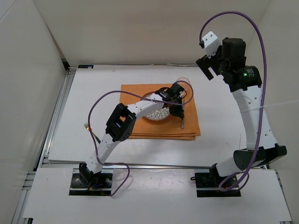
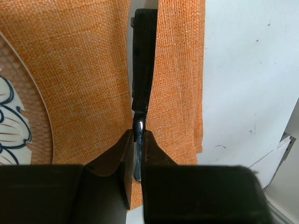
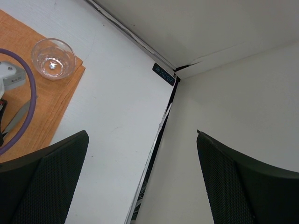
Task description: Set the dinner table for one person
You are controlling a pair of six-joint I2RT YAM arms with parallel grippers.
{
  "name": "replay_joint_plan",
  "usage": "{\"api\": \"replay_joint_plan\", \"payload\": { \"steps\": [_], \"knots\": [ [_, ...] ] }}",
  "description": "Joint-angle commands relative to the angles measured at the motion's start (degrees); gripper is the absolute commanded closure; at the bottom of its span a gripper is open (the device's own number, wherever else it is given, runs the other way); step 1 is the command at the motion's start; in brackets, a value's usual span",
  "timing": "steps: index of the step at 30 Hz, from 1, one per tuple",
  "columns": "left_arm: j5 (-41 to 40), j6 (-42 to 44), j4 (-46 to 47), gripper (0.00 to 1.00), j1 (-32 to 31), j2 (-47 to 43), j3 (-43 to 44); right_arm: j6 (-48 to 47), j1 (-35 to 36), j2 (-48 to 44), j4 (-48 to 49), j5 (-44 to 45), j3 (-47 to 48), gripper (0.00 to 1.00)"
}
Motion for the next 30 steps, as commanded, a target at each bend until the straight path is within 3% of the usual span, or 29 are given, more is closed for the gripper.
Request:
{"api": "replay_joint_plan", "payload": {
  "steps": [1,18,24,30],
  "knots": [
    [-1.4,-1.2,1.72,0.9,-0.2,-0.75,0.78,1.38,-0.33,-1.69,-0.23,0.98,2.57,0.0],
    [-4.12,-2.26,3.48,0.88,-1.87,2.33,1.48,2.44,-0.33,-2.22,-1.82,-0.07,1.86,0.0],
    [-5.44,-2.78,3.48,0.76,-1.87,1.62,1.48,2.44,-0.33,-2.22,-1.82,-0.07,1.86,0.0],
    [-6.67,-2.78,3.48,0.52,-1.87,-1.27,0.86,2.44,-0.33,-2.22,-2.35,-0.6,1.86,0.0]
  ]
}}
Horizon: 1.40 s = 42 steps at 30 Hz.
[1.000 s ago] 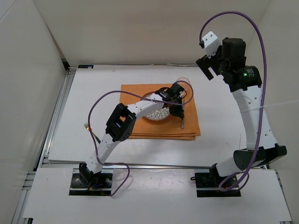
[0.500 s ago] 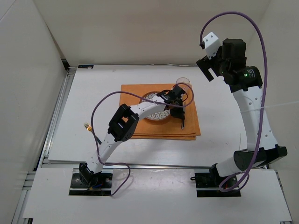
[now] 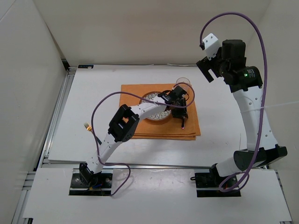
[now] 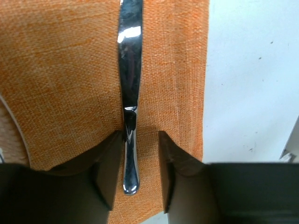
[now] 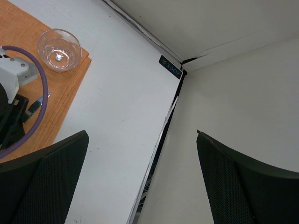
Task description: Set the dinner table for one person
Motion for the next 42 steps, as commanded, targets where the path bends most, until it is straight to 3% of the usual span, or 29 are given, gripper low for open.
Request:
{"api": "replay_joint_plan", "payload": {
  "steps": [1,3,10,11,12,13,16,17,18,22,24,27,29,32,38,42],
  "knots": [
    [-2.81,0.06,-0.21,0.47,-0.58,-3.99,0.69,1.04,-0.33,-1.87,0.52,-0.47,1.86,0.0],
    [-4.12,0.06,-0.21,0.4,-0.58,-4.51,2.17,1.04,-0.33,-1.87,0.52,-0.47,1.86,0.0],
    [-5.26,3.92,-0.21,0.38,-0.05,-12.85,4.82,0.51,-0.33,-2.49,0.52,-0.47,1.86,0.0],
    [-5.79,3.92,-0.21,0.28,-0.05,-14.61,3.6,0.51,-0.94,-2.49,1.04,-1.43,1.86,0.0],
    [-6.32,5.49,-0.21,0.17,-0.05,-20.89,-1.81,1.21,-2.42,-1.97,1.04,-3.17,3.43,0.0],
    [-6.33,5.51,-0.21,0.17,-0.05,-20.95,-1.86,1.21,-2.44,-1.96,1.04,-3.19,3.44,0.0],
    [-8.95,8.22,-0.92,0.06,0.47,-31.38,-13.69,1.21,-2.96,-1.96,3.58,-3.19,3.44,0.0],
    [-10.27,11.54,-0.92,0.03,0.47,-37.76,-21.12,1.21,-2.96,-1.44,3.59,-2.41,2.49,0.0],
    [-14.54,13.48,-0.92,0.01,0.47,-41.22,-25.29,0.43,-2.96,-1.44,4.29,-1.44,1.96,0.0],
    [-20.74,21.4,-0.92,0.01,8.97,-57.39,-45.68,1.55,-3.58,-0.91,4.3,-0.91,-2.6,0.0],
    [-20.22,23.78,-3.01,0.01,19.24,-63.72,-53.67,2.09,-4.19,-0.91,4.3,-0.91,-4.28,0.0],
    [-19.16,25.19,-13.08,0.03,32.61,-65.33,-55.47,1.31,-4.19,-0.91,4.3,-1.52,-6.49,0.0],
    [-15.48,25.19,-13.66,0.04,42.5,-68.48,-60.73,-0.01,-4.19,-0.21,4.3,-1.52,-7.19,0.0],
    [-9.24,25.19,-12.17,0.07,50.19,-73.06,-67.59,-0.63,-4.19,2.51,5.18,-2.66,-4.48,0.0],
    [-5.01,24.67,-10.06,0.13,57.06,-74.92,-72.17,-1.24,-2.36,8.32,4.56,-2.67,1.77,0.0],
    [-5.01,24.67,-10.67,0.15,60.14,-70.45,-72.7,-2.65,-1.12,9.64,4.56,-3.27,4.84,0.0]
  ]
}}
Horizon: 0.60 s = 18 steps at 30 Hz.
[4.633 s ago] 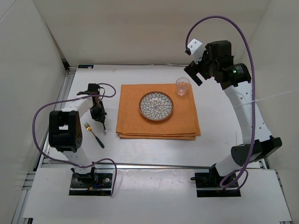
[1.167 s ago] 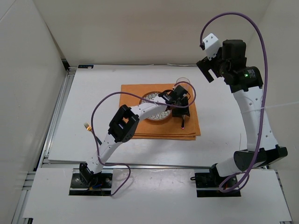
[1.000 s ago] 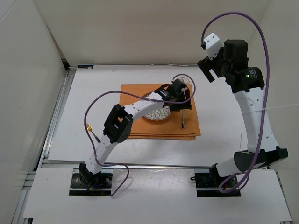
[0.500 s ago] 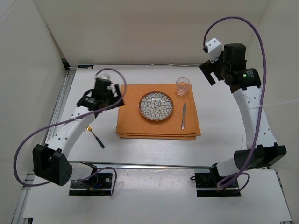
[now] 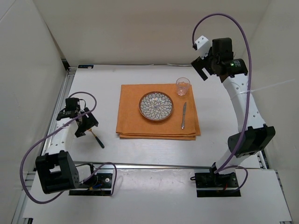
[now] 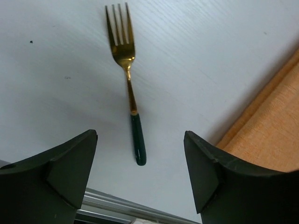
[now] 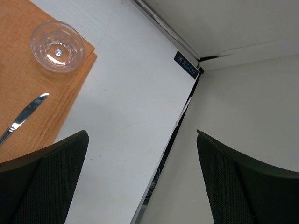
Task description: Set the dinner table for one person
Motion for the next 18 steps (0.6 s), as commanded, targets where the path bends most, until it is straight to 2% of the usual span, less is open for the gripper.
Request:
{"api": "replay_joint_plan", "payload": {
  "steps": [1,2,10,13,14,16,18],
  "knots": [
    [2.18,0.51,0.45,0.15,1.4,3.02,-0.35,-1.34,1.16,0.15,1.48,-1.05,4.61,0.0],
    [2.18,0.51,0.45,0.19,1.4,5.47,0.26,-1.34,1.68,0.16,1.48,-1.66,5.39,0.0],
    [2.79,-1.33,0.45,0.22,0.17,15.86,2.72,-2.4,2.74,-1.51,1.48,-2.72,5.93,0.0],
    [1.93,-1.33,0.98,0.35,0.17,17.27,2.19,-3.01,2.74,-1.51,1.48,-3.25,6.46,0.0],
    [1.92,-1.33,0.98,0.44,0.17,18.14,2.19,-3.01,2.74,-1.51,1.48,-3.25,7.15,0.0],
    [1.22,-1.33,0.98,0.54,0.17,19.81,1.67,-3.54,2.74,-2.04,1.48,-3.25,7.16,0.0],
    [1.22,-1.33,1.68,0.73,0.17,21.05,2.19,-4.06,2.74,-2.04,1.48,-3.25,7.77,0.0]
  ]
}}
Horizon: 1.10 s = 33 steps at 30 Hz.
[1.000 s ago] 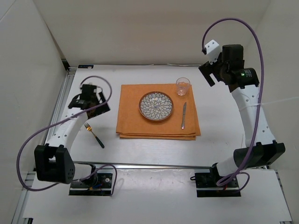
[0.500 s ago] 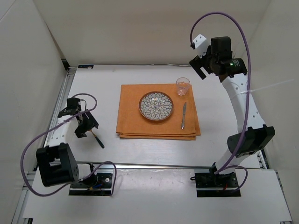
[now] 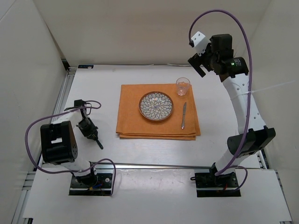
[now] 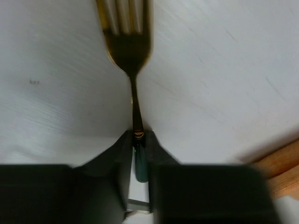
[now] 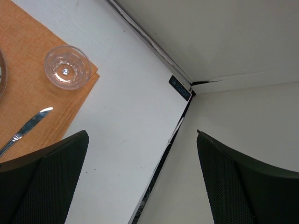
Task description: Set the dinner table for one person
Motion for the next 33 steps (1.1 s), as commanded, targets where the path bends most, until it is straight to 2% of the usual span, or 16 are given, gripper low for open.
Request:
{"api": "replay_joint_plan", "payload": {
  "steps": [1,2,7,11,16,19,23,27,33],
  "knots": [
    [-0.31,0.07,1.2,0.87,-0.12,2.01,1.6,-1.29,0.29,-2.59,1.46,-0.73,3.12,0.0],
    [-0.83,0.07,1.2,0.9,-0.12,2.02,2.82,-1.81,0.29,-2.59,1.46,-0.73,3.12,0.0],
    [-1.37,2.34,0.68,0.9,-0.12,1.94,5.47,-2.35,-0.23,-2.59,2.68,-0.21,2.6,0.0],
    [-2.69,5.69,-2.39,0.9,-0.9,-2.01,13.61,-2.35,-1.46,-3.12,3.39,-0.21,1.19,0.0],
    [5.3,7.8,-6.53,0.9,-5.38,-2.64,25.32,-1.82,-2.61,-3.64,3.92,0.4,-0.75,0.0],
    [7.68,6.84,-7.15,0.9,-13.0,-0.36,29.46,-0.77,-2.61,-3.64,3.92,0.94,-2.06,0.0],
    [10.67,3.07,-4.87,0.9,-19.08,3.59,31.39,-0.76,-2.61,-4.17,3.92,1.98,-2.59,0.0],
    [14.97,0.43,-3.54,0.9,-22.7,8.43,34.73,-0.76,-2.61,-5.31,3.92,2.52,-3.82,0.0],
    [15.51,-1.51,-3.02,0.9,-24.46,16.69,39.75,-1.29,-2.61,-5.84,3.92,2.52,-4.35,0.0]
  ]
}}
